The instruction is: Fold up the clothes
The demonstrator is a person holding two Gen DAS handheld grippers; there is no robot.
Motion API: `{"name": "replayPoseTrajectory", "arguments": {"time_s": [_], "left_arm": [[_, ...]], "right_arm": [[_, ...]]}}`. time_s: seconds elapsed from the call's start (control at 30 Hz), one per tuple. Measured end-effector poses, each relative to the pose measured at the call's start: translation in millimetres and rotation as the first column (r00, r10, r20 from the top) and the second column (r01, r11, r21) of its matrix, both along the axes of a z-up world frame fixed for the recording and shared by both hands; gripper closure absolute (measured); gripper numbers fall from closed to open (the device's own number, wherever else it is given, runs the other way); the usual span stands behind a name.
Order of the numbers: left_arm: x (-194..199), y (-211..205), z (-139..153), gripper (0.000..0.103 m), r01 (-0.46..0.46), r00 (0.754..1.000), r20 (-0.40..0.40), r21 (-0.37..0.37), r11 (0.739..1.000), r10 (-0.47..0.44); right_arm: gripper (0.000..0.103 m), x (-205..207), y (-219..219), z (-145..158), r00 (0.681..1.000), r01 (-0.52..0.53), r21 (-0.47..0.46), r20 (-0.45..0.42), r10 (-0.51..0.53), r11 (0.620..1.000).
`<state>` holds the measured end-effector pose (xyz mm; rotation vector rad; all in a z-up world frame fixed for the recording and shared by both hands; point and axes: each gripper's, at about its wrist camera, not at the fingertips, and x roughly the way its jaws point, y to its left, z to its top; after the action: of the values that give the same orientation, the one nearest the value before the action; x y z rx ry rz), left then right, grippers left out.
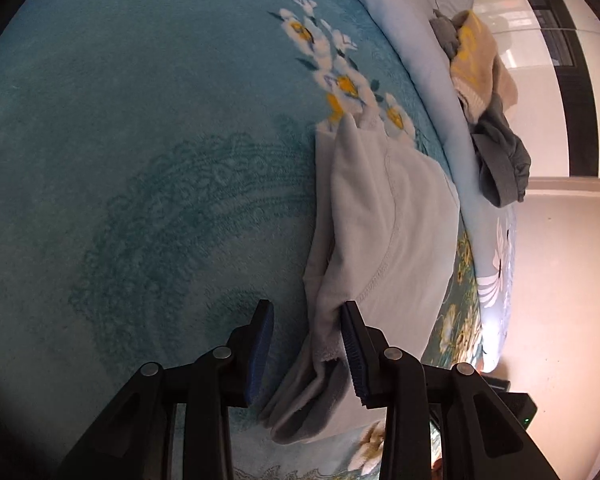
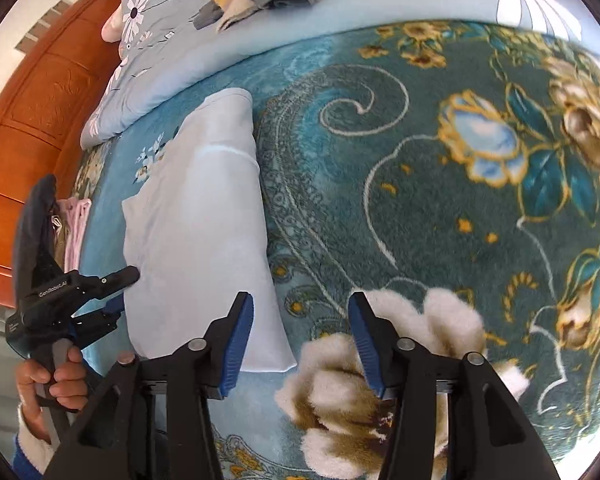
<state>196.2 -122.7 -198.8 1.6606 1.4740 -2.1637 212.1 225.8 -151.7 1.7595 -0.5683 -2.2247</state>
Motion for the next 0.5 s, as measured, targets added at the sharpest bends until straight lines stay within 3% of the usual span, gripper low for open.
{"name": "replayPoseTrajectory", "arguments": {"time_s": [0.13, 0.27, 0.3, 0.4, 0.5], "left_arm": [[9, -19, 8, 0.065, -0.079, 0.994, -0.078, 0.041, 0.996, 0.082], [6, -24, 8, 0.065, -0.099, 0.988, -0.107, 0.087, 0.991, 0.108], [3, -23, 7, 0.065, -0.098, 0.988, -0.112, 0.096, 0.991, 0.108], [-3, -19, 10, 0.065, -0.074, 0.988, -0.128, 0.097, 0.993, 0.086], [-11, -13, 13, 0.065, -0.043, 0.989, -0.14, 0.081, 0.996, 0.054]], "right_arm": [[0.051, 0, -10, -21, 1.0, 0.007, -0.059, 0.023, -0.005, 0.998], [0.049, -3, -13, -23, 1.0, 0.026, -0.077, 0.017, -0.025, 0.997], [0.052, -4, -14, -23, 0.999, 0.026, -0.08, 0.026, -0.024, 0.996], [0.091, -6, -23, -29, 0.996, 0.016, -0.146, 0.087, -0.003, 0.989], [0.096, -9, -29, -30, 0.994, 0.016, -0.143, 0.106, -0.001, 0.99]]}}
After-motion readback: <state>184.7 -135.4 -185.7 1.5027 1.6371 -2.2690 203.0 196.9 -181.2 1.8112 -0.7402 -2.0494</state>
